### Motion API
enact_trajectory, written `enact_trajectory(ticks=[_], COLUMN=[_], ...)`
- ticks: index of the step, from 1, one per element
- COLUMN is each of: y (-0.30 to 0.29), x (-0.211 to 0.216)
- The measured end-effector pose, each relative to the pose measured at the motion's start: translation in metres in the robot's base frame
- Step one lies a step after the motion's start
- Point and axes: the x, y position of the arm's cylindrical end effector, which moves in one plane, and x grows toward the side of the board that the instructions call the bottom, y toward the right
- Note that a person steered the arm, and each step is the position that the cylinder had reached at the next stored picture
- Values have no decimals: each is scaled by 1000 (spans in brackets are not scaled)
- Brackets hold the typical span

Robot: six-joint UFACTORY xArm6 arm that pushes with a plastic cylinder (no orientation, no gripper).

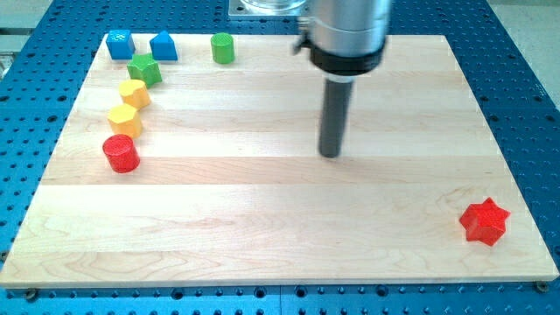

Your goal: Move the red star vertically to the red circle

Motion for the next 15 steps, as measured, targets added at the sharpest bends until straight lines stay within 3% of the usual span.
enact_trajectory(ticks=[2,5,6,7,9,12,13,14,15], y=[147,252,239,218,122,108,39,-105,-78], x=[0,1,36,111,122,126,133,132,133])
